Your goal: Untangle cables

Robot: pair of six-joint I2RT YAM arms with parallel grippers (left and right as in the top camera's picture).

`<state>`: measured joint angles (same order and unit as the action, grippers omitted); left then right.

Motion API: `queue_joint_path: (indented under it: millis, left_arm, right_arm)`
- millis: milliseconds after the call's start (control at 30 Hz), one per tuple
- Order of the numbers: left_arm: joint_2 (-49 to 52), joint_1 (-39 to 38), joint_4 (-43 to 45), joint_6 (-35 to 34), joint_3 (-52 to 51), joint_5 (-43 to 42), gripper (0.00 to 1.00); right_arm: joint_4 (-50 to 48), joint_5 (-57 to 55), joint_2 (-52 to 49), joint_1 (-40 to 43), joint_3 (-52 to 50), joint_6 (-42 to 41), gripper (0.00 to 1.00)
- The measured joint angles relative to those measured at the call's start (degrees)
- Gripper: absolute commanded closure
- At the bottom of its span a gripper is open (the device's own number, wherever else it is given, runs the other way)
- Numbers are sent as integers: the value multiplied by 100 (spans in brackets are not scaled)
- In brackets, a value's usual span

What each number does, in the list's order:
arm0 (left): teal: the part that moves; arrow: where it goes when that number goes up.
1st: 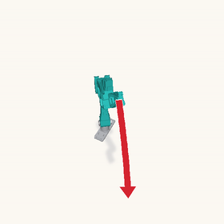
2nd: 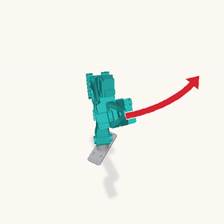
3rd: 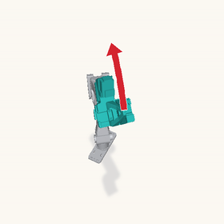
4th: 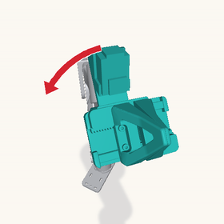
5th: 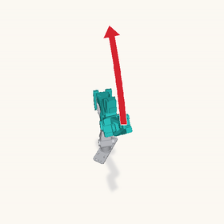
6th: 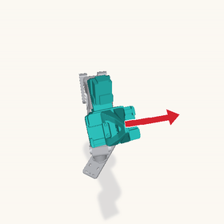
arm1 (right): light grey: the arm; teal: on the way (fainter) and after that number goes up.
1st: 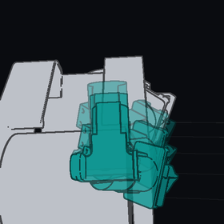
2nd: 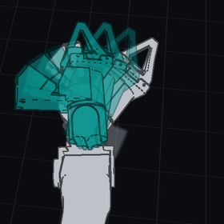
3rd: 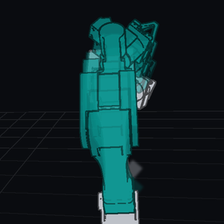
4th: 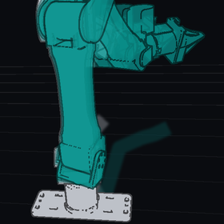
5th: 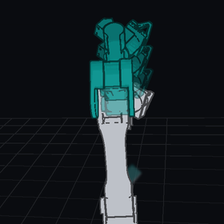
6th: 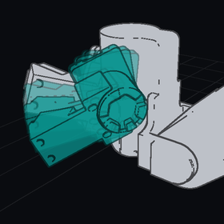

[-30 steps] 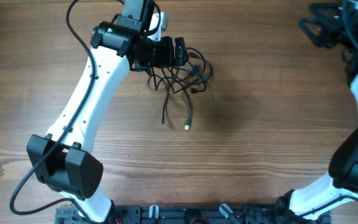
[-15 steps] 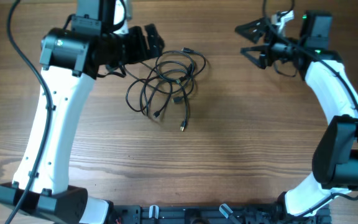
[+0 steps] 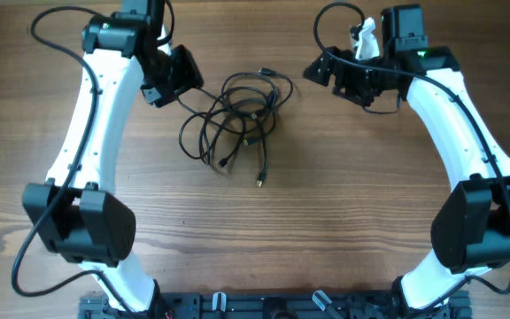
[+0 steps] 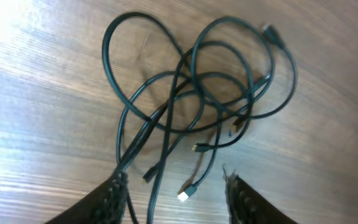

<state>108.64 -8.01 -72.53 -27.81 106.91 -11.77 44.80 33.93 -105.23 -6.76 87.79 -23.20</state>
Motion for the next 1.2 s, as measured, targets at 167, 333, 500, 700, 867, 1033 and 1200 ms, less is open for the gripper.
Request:
queue_joint_path:
  millis: [167,333,500,700,867,1033,1200]
  left_arm:
    - [109,-17,-131,-9,-120,-2,61]
    - [125,-192,-313,72,-339,-4,63]
    - [131,-763,-313,109,-354,251,61]
    - [162,-946,-74,114,-702,647,60]
    - [240,-953,328,114,-1158,748,64]
    - [247,-962,485,116,-1255,748,69]
    - [247,-962,490,114,-1257,748,75]
  right_arm:
    - [286,-479,0,0,0,308,5]
    - [369,-726,0,0,0,433,1]
    - [389,-763,0,0,0,516,0]
    - [409,-765,0,0,0,555,1]
    - [407,-767,0,0,0,555,0]
    - [407,-767,0,0,0,555,1]
    - [407,-765,0,0,0,555,0]
